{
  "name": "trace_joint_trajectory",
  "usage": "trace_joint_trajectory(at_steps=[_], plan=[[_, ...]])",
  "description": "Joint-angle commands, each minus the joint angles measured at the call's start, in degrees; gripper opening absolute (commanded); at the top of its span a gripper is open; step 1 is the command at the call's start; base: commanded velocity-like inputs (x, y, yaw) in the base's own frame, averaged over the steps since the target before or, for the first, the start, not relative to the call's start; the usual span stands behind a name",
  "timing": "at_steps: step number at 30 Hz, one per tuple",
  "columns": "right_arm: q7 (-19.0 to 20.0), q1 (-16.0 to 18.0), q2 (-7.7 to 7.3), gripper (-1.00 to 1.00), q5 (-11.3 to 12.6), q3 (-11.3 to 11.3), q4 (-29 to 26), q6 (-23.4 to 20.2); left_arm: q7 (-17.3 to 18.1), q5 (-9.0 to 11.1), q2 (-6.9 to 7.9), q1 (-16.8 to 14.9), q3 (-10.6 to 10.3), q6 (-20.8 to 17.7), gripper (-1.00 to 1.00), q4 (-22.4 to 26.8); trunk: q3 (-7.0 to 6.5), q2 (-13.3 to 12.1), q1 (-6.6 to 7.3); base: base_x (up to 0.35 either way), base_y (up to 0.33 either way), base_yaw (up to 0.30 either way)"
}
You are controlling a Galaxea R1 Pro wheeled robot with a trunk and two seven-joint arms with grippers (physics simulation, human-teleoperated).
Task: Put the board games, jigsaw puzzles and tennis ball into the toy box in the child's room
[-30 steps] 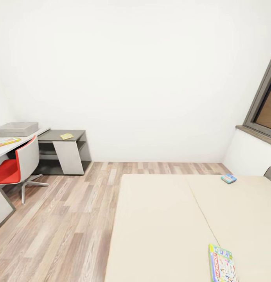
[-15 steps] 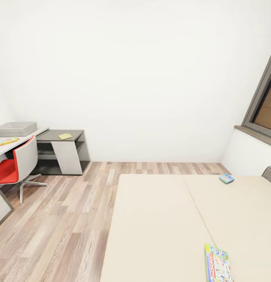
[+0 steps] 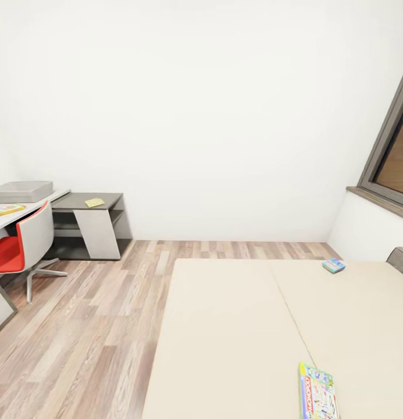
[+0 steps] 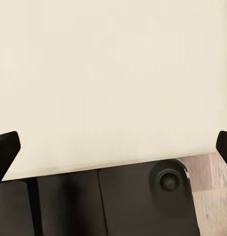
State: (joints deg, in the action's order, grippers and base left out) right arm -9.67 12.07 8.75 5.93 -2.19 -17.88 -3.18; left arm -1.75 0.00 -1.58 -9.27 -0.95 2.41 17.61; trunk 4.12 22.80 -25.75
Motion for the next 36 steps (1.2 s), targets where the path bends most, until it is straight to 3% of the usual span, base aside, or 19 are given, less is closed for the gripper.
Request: trace_joint_trajectory(at_steps=[1,36], plan=[[-0.12,0.02,0.04,1.00,0.39,-0.17,-0.14,-0.25,-0.18,0.00,0.00,-0.04,-0.11,0.19,1.00,-0.04,0.13,0.12,-0.03,0.000,-0.083,0.000],[-0.11,0.01,0.04,1.00,0.39,-0.16,-0.14,-0.25,-0.18,0.00,0.00,-0.04,-0.11,0.20,1.00,-0.04,0.13,0.12,-0.03,0.000,-0.082,0.000]])
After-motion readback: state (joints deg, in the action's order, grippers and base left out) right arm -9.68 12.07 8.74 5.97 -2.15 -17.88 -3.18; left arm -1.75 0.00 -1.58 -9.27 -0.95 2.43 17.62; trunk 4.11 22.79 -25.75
